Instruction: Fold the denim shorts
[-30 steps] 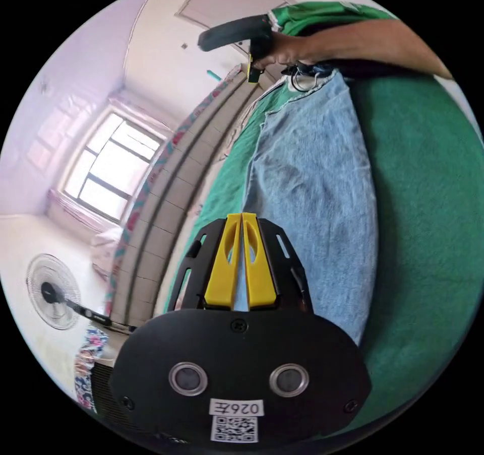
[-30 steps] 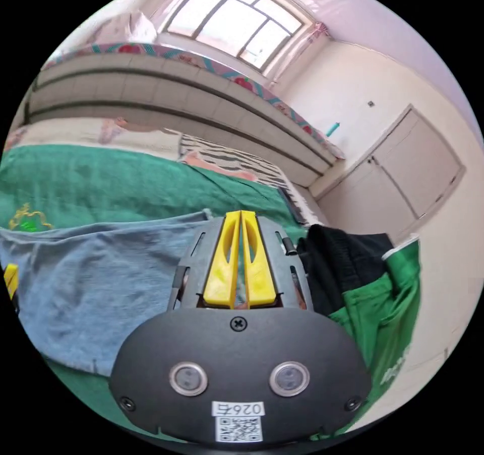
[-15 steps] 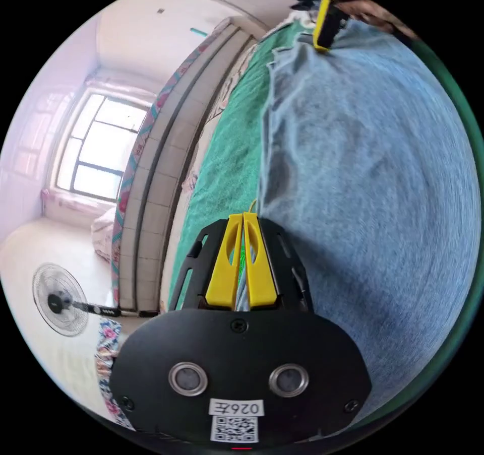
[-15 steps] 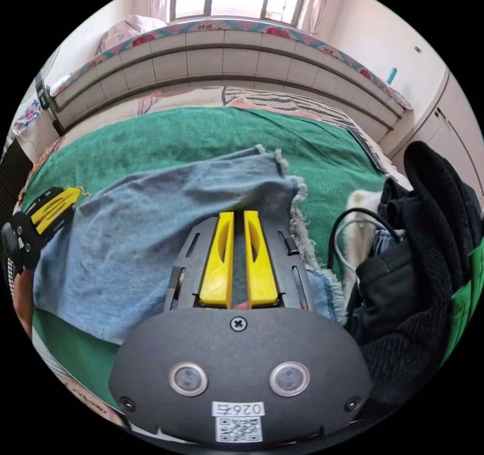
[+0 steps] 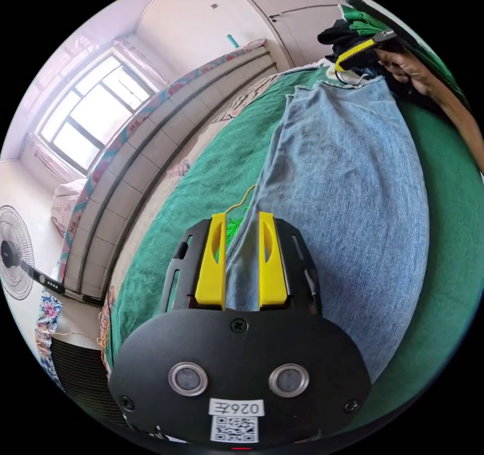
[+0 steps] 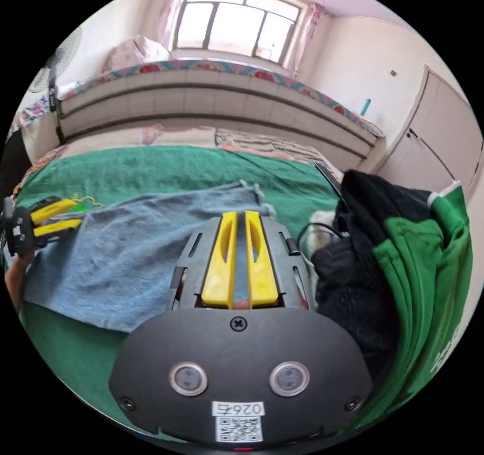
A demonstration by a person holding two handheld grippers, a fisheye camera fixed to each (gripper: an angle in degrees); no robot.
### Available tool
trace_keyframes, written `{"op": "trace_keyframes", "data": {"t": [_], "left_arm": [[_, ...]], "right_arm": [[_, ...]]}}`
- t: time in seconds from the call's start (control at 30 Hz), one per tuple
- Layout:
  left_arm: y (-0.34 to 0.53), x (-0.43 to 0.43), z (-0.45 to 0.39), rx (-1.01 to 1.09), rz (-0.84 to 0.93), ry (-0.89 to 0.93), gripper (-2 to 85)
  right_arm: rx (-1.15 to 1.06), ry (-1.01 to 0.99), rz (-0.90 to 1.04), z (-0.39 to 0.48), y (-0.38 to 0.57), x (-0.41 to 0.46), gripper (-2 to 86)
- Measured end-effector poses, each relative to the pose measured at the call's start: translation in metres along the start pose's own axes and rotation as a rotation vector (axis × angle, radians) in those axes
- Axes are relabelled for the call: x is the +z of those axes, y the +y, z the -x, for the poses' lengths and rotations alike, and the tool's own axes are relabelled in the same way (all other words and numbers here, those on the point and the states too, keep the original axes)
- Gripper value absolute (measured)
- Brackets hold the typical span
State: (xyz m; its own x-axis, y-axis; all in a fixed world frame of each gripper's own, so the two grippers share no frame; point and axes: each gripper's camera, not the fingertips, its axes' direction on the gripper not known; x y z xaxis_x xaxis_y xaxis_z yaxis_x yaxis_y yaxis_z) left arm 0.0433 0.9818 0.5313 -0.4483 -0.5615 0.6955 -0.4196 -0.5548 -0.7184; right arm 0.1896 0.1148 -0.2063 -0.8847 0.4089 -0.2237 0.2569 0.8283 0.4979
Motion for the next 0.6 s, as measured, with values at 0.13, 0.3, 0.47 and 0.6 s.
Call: {"op": "trace_keyframes", "data": {"t": [0.13,0.3,0.47,0.6], "left_arm": [[0.007,0.026,-0.023,0.138,-0.019,-0.019,1.8],[0.027,0.029,-0.005,0.005,-0.119,0.047,0.1],[0.021,0.018,0.013,-0.093,-0.283,0.027,-0.6],[-0.031,0.041,0.034,-0.156,-0.394,0.203,0.7]], "right_arm": [[-0.171,-0.163,0.054,0.040,-0.039,0.056,-1.0],[-0.083,-0.059,0.176,0.019,-0.061,0.072,-0.9],[0.216,-0.151,0.020,-0.080,0.032,-0.015,0.7],[0.458,-0.358,0.018,-0.129,0.112,-0.018,4.3]]}}
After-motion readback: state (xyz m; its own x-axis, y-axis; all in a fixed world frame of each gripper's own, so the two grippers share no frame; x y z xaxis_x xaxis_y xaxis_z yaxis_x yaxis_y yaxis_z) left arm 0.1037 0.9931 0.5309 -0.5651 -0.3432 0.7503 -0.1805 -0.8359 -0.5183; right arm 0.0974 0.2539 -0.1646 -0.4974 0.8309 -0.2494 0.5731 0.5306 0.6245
